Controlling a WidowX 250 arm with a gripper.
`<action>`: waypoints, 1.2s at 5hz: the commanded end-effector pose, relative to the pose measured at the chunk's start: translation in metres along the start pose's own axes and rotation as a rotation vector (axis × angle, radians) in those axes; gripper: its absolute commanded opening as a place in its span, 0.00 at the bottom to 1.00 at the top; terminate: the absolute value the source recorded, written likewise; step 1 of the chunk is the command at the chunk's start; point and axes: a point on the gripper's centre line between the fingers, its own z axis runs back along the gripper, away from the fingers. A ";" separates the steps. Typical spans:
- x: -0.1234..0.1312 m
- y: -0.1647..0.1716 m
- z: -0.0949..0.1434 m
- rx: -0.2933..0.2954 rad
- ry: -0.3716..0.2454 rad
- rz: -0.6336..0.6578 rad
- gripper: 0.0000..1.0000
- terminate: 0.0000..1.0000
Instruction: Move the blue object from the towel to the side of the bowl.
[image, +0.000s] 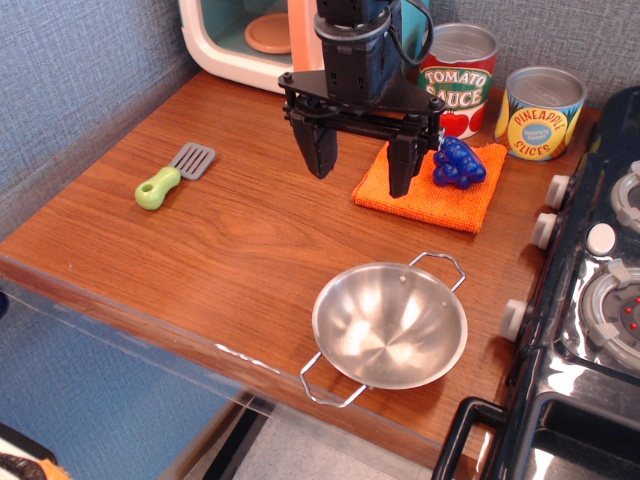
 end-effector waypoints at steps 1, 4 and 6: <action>0.000 0.000 0.000 0.000 0.000 0.000 1.00 0.00; 0.084 -0.021 -0.034 0.023 -0.040 -0.022 1.00 0.00; 0.110 -0.051 -0.034 0.019 -0.097 -0.062 1.00 0.00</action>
